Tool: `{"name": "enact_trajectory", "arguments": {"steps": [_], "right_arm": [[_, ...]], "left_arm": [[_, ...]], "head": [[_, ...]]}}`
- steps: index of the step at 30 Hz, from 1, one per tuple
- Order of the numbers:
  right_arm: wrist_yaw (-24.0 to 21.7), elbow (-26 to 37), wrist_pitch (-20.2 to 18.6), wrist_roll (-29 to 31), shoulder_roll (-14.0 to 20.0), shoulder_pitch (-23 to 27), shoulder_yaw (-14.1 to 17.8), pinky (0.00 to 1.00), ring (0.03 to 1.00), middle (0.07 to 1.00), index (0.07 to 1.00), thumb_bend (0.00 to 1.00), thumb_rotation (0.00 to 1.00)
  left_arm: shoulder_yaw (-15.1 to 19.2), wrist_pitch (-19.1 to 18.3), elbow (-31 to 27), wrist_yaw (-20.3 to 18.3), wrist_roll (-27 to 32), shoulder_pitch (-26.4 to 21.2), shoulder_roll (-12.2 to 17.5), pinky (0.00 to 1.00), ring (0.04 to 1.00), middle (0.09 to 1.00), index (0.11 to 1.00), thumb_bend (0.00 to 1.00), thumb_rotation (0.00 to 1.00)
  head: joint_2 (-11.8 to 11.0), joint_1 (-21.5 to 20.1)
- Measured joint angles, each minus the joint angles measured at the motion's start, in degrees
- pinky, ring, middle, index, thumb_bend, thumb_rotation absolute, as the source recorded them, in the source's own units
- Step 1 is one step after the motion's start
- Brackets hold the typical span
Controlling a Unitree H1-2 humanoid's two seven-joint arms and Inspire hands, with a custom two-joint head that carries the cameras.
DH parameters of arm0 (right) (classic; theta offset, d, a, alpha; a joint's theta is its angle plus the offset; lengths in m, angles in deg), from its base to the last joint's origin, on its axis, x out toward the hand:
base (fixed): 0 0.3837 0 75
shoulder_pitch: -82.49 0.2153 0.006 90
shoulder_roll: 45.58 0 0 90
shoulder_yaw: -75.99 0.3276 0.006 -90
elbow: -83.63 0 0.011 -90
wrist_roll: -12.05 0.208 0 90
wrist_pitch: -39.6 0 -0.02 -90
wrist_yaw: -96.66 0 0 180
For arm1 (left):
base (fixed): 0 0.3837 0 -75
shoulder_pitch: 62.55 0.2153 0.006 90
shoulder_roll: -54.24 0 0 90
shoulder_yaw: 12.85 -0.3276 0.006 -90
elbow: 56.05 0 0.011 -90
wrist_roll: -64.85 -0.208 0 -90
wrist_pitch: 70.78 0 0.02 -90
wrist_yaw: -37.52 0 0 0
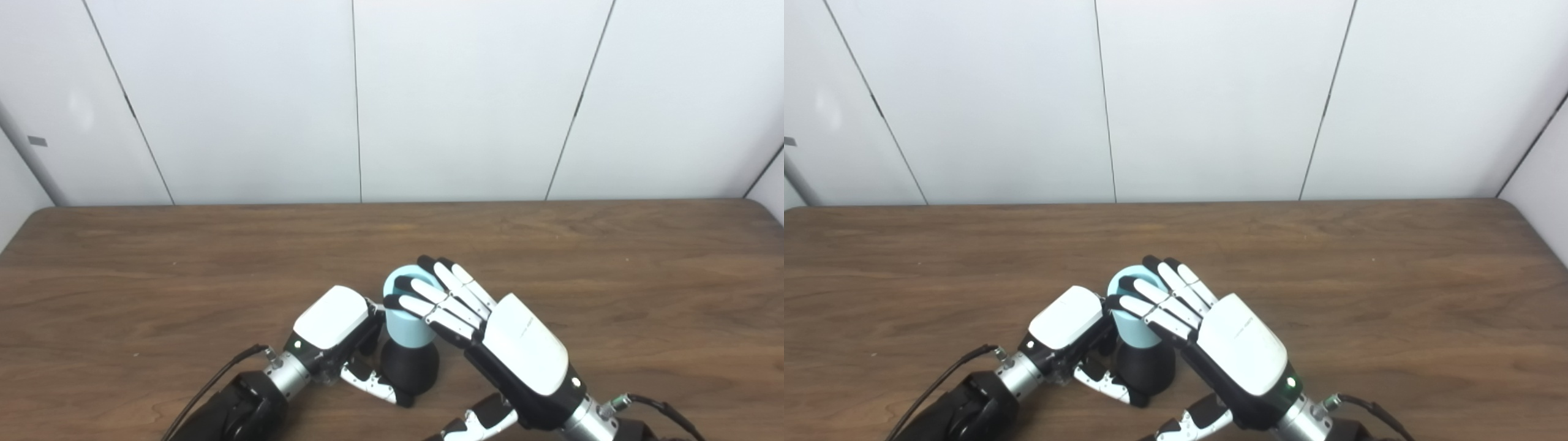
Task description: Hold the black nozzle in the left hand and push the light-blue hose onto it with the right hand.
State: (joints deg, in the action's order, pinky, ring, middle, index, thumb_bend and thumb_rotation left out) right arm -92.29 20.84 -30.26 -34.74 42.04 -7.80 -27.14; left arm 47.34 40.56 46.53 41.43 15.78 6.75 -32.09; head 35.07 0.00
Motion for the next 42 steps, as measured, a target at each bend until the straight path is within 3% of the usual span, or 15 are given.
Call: {"name": "enact_trajectory", "arguments": {"steps": [13, 27, 42], "right_arm": [[-2.46, 0.26, -2.41, -1.91, 0.2, 0.49, 0.19, 0.99, 1.0, 0.937, 0.889, 0.84, 0.74], [-4.76, 0.71, -3.75, -1.85, 0.46, 2.26, 0.42, 0.91, 0.974, 0.922, 0.883, 0.83, 0.72], [-2.18, 0.41, -3.26, -1.51, 0.45, 1.37, 0.26, 0.89, 0.926, 0.89, 0.854, 0.82, 0.69]], "left_arm": [[-0.05, -0.02, -0.01, 0.16, -0.03, 0.03, -0.01, 0.15, 0.381, 0.447, 0.503, 0.5, 0.0], [-0.05, -0.49, -0.62, -0.36, -0.13, 0.14, 0.05, 0.16, 0.38, 0.445, 0.505, 0.5, 0.0], [-0.06, -0.26, -0.36, -0.1, -0.12, 0.12, 0.02, 0.16, 0.383, 0.448, 0.505, 0.5, 0.0]], "head": [[-0.18, -0.09], [-0.09, -0.09], [-0.09, -0.09]]}}
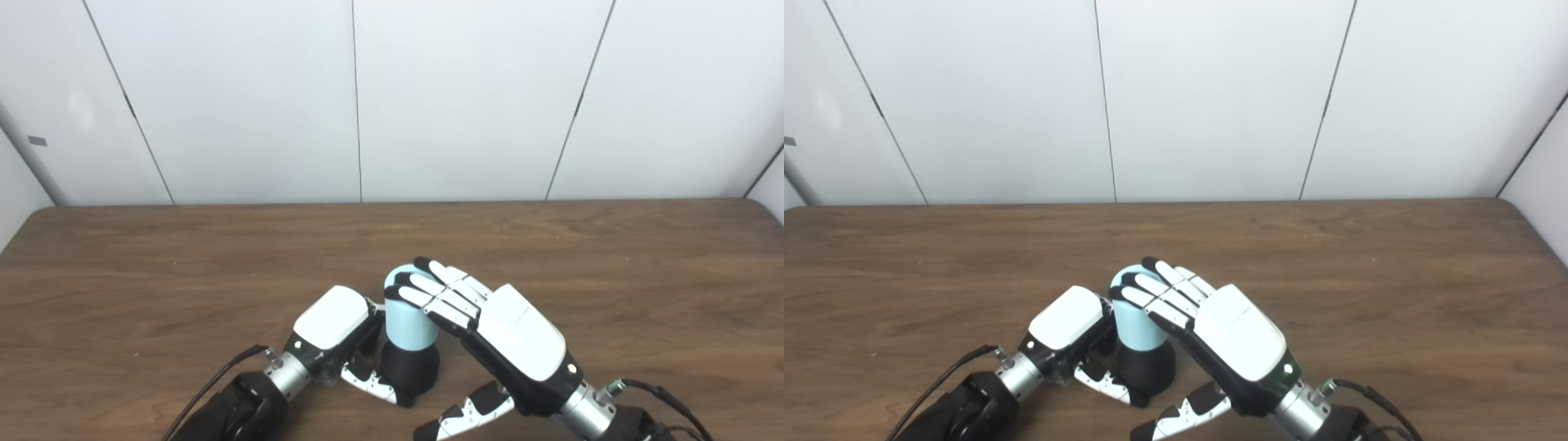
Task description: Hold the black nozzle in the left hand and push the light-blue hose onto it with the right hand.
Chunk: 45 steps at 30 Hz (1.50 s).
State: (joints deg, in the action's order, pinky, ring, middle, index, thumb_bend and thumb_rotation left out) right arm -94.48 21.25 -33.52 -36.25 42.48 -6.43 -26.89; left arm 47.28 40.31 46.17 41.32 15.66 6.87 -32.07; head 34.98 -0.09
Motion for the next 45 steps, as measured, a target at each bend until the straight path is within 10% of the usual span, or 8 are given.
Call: {"name": "enact_trajectory", "arguments": {"steps": [20, 45], "right_arm": [[6.82, -0.5, 1.22, -14.95, 0.81, -3.1, -2.09, 0.95, 1.0, 0.991, 0.958, 0.71, 0.69], [7.74, -1.5, 0.94, -10.73, 1.69, -1.71, -3.0, 0.8, 0.886, 0.88, 0.839, 0.82, 0.64]], "left_arm": [[0.02, -0.06, -0.1, -0.23, 0.0, 0.02, 0.03, 0.16, 0.384, 0.449, 0.504, 0.5, 0.0], [0.03, 0.05, 0.01, -0.2, 0.01, 0.01, 0.02, 0.18, 0.376, 0.447, 0.51, 0.5, 0.0]], "head": [[0.0, 0.09], [0.0, 0.17]]}}
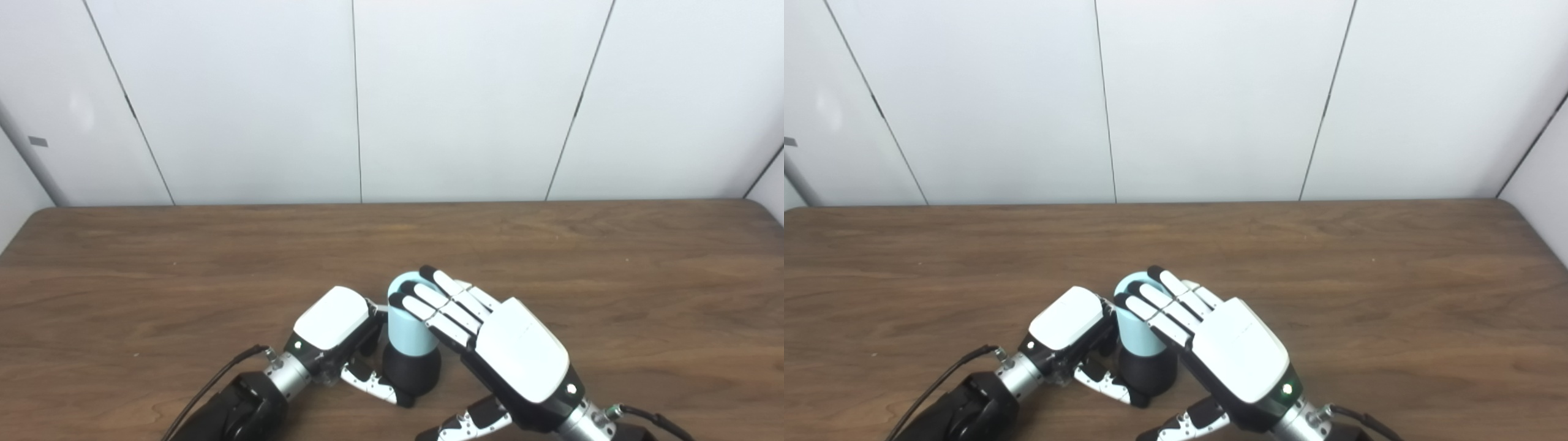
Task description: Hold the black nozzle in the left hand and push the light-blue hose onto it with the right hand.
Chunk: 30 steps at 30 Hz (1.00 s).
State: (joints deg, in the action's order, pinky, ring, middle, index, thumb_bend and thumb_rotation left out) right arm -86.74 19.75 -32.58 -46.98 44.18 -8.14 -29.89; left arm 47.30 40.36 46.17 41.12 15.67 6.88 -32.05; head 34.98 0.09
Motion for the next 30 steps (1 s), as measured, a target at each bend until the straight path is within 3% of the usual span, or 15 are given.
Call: {"name": "enact_trajectory", "arguments": {"steps": [11, 16, 18, 22, 26, 30], "right_arm": [[-0.24, -0.05, -0.84, 1.42, 0.89, 0.34, -0.69, 0.79, 0.893, 0.885, 0.841, 0.83, 0.64], [-0.27, -0.19, -1.16, 3.02, 0.94, 0.16, -0.78, 0.84, 0.948, 0.963, 0.92, 0.82, 0.65], [-1.32, -0.41, -1.96, 6.21, 0.78, -0.06, -0.71, 0.9, 0.989, 0.993, 0.984, 0.8, 0.69], [-4.45, -0.28, -5.0, 18.5, -1.62, -1.16, -0.3, 0.99, 1.0, 1.0, 1.0, 0.86, 0.75], [-6.83, 0.61, -7.85, 28.4, -2.93, 0.06, 1.49, 1.0, 1.0, 1.0, 1.0, 0.9, 0.85], [-7.38, 1.2, -8.72, 33.46, -2.88, 3.03, 3.49, 0.96, 1.0, 1.0, 1.0, 0.94, 0.82]], "left_arm": [[-0.01, 0.0, -0.02, 0.05, -0.01, 0.01, -0.02, 0.16, 0.384, 0.454, 0.506, 0.5, 0.0], [0.0, -0.01, -0.03, -0.01, 0.03, 0.01, -0.01, 0.17, 0.376, 0.448, 0.511, 0.5, 0.0], [0.0, -0.01, -0.08, -0.12, 0.05, 0.01, -0.02, 0.18, 0.373, 0.448, 0.514, 0.5, 0.0], [0.05, -0.03, -0.08, -0.11, 0.07, 0.01, 0.0, 0.17, 0.376, 0.446, 0.508, 0.5, 0.0], [0.02, -0.07, -0.07, -0.11, 0.06, -0.01, -0.06, 0.17, 0.38, 0.448, 0.507, 0.5, 0.0], [0.02, 0.01, 0.11, 0.03, 0.06, -0.03, -0.16, 0.16, 0.389, 0.454, 0.502, 0.5, 0.0]], "head": [[0.09, 0.0], [-0.18, -0.09], [-0.18, -0.09], [-0.35, -0.26], [-0.53, -0.17], [-0.62, -0.09]]}}
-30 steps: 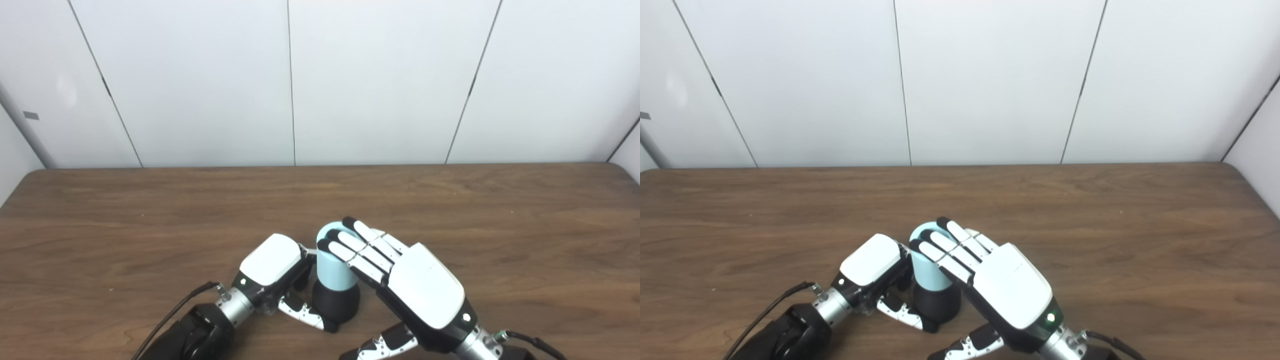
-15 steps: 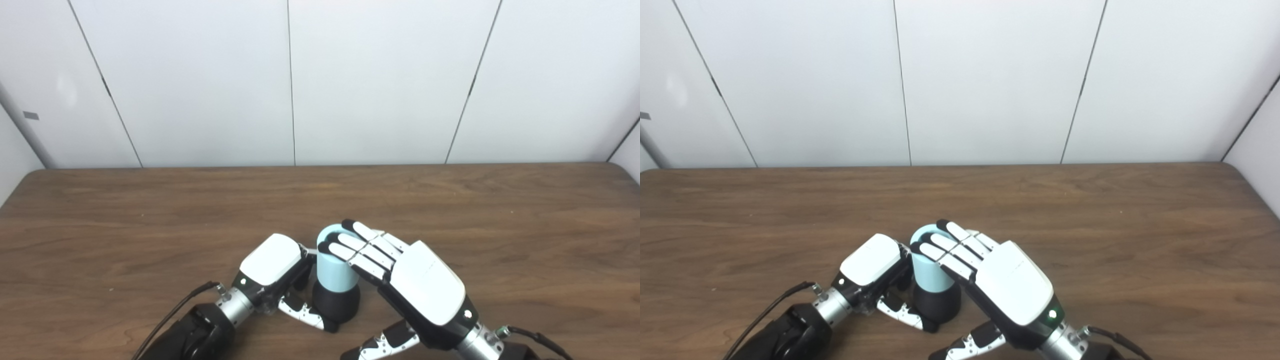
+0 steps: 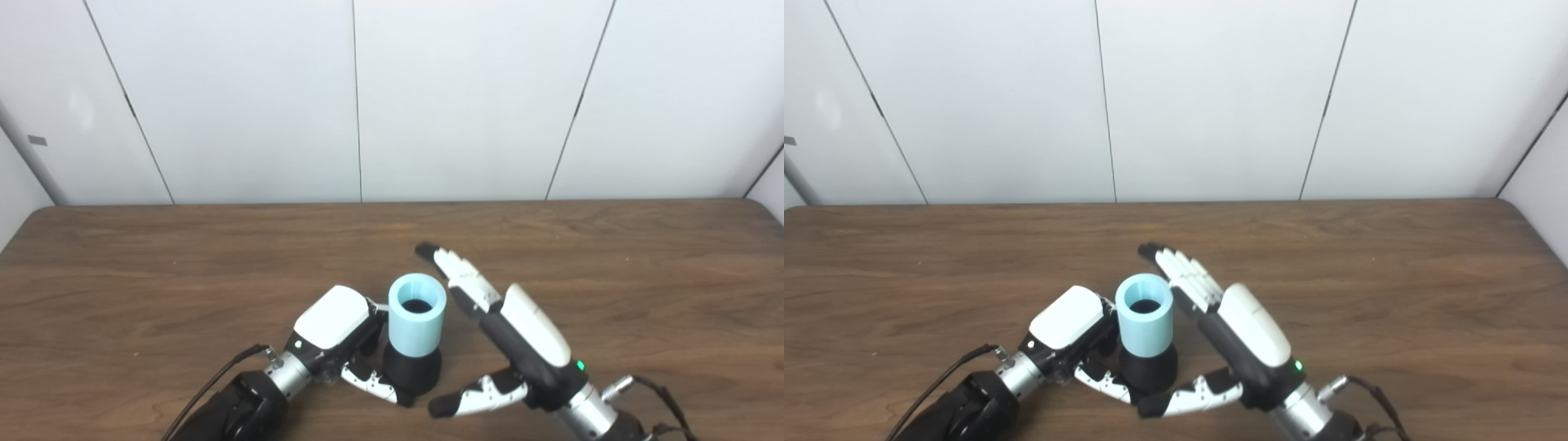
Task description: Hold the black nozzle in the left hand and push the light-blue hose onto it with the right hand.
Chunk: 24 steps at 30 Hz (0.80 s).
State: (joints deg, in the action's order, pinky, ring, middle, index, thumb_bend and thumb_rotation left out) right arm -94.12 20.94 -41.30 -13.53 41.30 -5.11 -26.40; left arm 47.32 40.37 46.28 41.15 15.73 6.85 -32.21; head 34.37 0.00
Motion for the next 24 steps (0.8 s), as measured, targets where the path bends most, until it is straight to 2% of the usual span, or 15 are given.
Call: {"name": "enact_trajectory", "arguments": {"steps": [7, 12, 13, 14, 16, 17, 19, 22, 24], "right_arm": [[-0.26, -0.33, -0.02, 3.57, -0.06, -0.14, 0.63, 0.94, 1.0, 1.0, 1.0, 0.96, 0.78], [3.38, -3.83, 3.74, 7.31, -2.25, -1.08, 3.54, 0.98, 1.0, 1.0, 1.0, 0.98, 0.78], [4.43, -4.52, 4.31, 7.86, -3.14, -1.58, 4.45, 0.99, 1.0, 1.0, 1.0, 0.9, 0.78], [5.09, -5.0, 4.66, 8.33, -3.69, -2.06, 4.98, 0.99, 1.0, 1.0, 1.0, 0.89, 0.78], [6.69, -6.4, 5.59, 8.67, -4.69, -2.96, 6.09, 0.92, 0.974, 0.976, 0.964, 0.67, 0.75], [7.62, -7.15, 6.09, 8.65, -5.4, -3.44, 7.17, 0.87, 0.933, 0.934, 0.918, 0.56, 0.71], [9.67, -7.89, 5.8, 8.9, -6.98, -4.28, 9.19, 0.75, 0.83, 0.835, 0.82, 0.42, 0.55], [10.89, -8.21, 3.93, 11.63, -8.46, -5.59, 10.72, 0.6, 0.723, 0.754, 0.731, 0.34, 0.32], [10.89, -9.45, 2.4, 14.29, -9.23, -6.53, 11.22, 0.56, 0.682, 0.72, 0.697, 0.31, 0.25]], "left_arm": [[0.0, 0.05, 0.12, 0.25, -0.01, 0.0, -0.06, 0.15, 0.379, 0.446, 0.503, 0.5, 0.0], [0.02, 0.23, 0.22, 0.32, 0.0, 0.0, -0.05, 0.17, 0.369, 0.457, 0.512, 0.5, 0.0], [0.02, 0.32, 0.25, 0.34, 0.0, -0.01, -0.05, 0.17, 0.374, 0.458, 0.51, 0.5, 0.0], [0.03, 0.37, 0.29, 0.39, 0.0, -0.01, -0.05, 0.17, 0.376, 0.459, 0.509, 0.5, 0.0], [0.02, 0.4, 0.35, 0.39, 0.0, -0.05, -0.05, 0.17, 0.378, 0.458, 0.509, 0.5, 0.0], [0.02, 0.37, 0.36, 0.39, 0.0, -0.05, -0.06, 0.17, 0.377, 0.455, 0.511, 0.5, 0.0], [0.04, 0.38, 0.38, 0.38, 0.0, -0.05, -0.05, 0.17, 0.38, 0.453, 0.509, 0.5, 0.0], [0.05, 0.47, 0.44, 0.44, 0.01, -0.05, -0.04, 0.16, 0.395, 0.461, 0.5, 0.5, 0.0], [0.05, 0.45, 0.44, 0.45, 0.01, -0.05, -0.04, 0.16, 0.38, 0.447, 0.507, 0.5, 0.0]], "head": [[0.09, -0.09], [0.09, -0.09], [0.17, -0.09], [0.09, -0.09], [0.18, -0.17], [0.09, -0.18], [0.17, -0.09], [0.18, -0.18], [0.26, -0.35]]}}
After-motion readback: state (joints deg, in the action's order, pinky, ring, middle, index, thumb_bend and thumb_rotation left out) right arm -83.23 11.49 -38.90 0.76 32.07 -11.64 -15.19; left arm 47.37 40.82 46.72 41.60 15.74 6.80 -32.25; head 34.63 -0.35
